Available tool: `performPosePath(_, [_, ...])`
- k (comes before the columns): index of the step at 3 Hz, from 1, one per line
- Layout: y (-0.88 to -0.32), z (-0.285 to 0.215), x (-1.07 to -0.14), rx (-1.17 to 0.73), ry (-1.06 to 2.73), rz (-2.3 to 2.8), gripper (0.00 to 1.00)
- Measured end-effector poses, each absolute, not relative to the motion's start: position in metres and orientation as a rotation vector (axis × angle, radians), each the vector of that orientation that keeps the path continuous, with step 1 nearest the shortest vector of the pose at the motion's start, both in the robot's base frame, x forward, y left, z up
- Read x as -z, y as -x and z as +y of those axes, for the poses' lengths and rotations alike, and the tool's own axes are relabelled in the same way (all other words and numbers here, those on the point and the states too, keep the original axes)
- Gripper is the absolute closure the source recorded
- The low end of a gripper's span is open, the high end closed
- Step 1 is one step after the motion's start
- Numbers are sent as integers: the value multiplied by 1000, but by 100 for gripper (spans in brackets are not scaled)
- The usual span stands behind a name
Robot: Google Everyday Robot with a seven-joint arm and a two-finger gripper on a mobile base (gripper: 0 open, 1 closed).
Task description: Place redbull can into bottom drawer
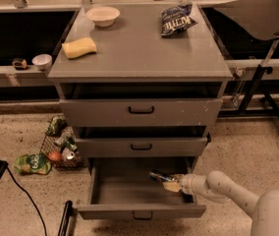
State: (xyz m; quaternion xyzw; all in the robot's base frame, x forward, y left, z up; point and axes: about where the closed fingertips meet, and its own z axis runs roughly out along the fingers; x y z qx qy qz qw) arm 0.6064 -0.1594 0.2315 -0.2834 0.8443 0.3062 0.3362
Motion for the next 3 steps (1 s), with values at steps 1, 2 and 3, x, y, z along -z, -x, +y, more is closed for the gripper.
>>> performPosePath(1, [-606,-159,-231,-798,739,2202,100])
performPosePath(2, [-611,-154,-219,-765,750,2228,100])
performPosePath(3, [-618,-149,-197,-732,765,2284,82])
